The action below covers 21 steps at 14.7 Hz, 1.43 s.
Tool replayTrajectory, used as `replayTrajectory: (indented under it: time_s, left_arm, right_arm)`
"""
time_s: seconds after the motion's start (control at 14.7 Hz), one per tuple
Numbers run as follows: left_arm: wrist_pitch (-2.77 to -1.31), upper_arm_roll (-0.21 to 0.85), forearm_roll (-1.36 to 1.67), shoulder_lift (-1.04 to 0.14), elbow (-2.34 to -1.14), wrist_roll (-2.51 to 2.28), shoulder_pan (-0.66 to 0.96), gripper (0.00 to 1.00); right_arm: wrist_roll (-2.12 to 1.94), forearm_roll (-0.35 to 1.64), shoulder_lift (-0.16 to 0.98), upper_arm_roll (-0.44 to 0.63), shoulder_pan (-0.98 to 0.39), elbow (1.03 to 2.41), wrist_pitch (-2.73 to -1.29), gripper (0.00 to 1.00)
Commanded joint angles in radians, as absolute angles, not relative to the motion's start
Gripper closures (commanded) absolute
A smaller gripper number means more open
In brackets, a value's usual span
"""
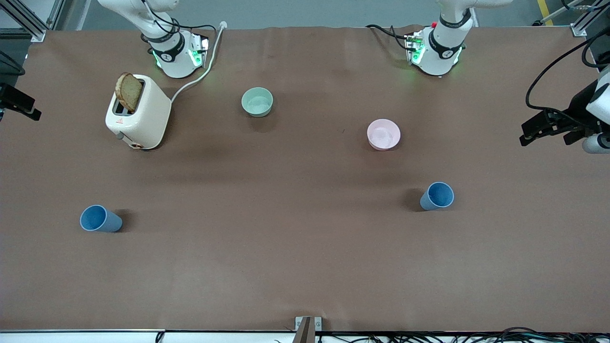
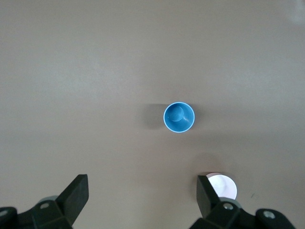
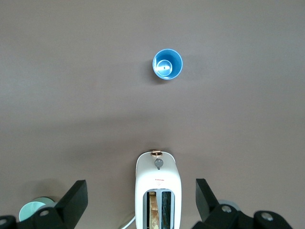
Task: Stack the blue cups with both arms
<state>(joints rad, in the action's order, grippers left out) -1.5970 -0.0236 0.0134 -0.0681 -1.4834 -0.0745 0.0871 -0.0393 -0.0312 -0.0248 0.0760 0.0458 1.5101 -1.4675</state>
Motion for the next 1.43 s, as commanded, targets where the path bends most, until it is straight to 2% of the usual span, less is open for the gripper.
replayTrajectory:
  time_s: [0.0,0.41,0.61,0.88,1.02,1.22,1.36]
  left_arm:
    - [-1.575,-0.025,0.025,-0.042,-1.482,-0.068,0.092,0.00]
    - [-1.555,-0.006,0.023,-0.040,-1.485,-0.068,0.097,0.00]
    - [-1.569,-0.009,0.035,-0.083,-1.480,-0.052,0.089,0.00]
    - [-1.577,-0.008,0.028,-0.133,-1.485,-0.049,0.095,0.00]
    - [-1.581,-0.006,0.026,-0.204,-1.485,-0.051,0.115,0.00]
    - [-1.647,-0.003,0.026,-0.285,-1.503,-0.049,0.120,0.00]
    - [-1.742,-0.003,0.026,-0.311,-1.560,-0.049,0.123,0.00]
  right_arm:
    - [-0.023,-0.023,-0.023,0.071,0.055,1.502,-1.473,0.00]
    - [-0.023,-0.018,-0.015,0.071,0.090,1.505,-1.502,0.01]
    - [-0.025,-0.017,0.012,0.071,0.113,1.508,-1.537,0.01]
    - [-0.034,-0.017,0.156,0.071,0.155,1.505,-1.662,0.02]
    - [-0.048,-0.017,0.234,0.069,0.161,1.505,-1.744,0.02]
    - [-0.052,0.039,0.352,0.067,0.189,1.506,-1.850,0.02]
    - [-0.110,0.098,0.423,0.067,0.204,1.508,-1.925,0.03]
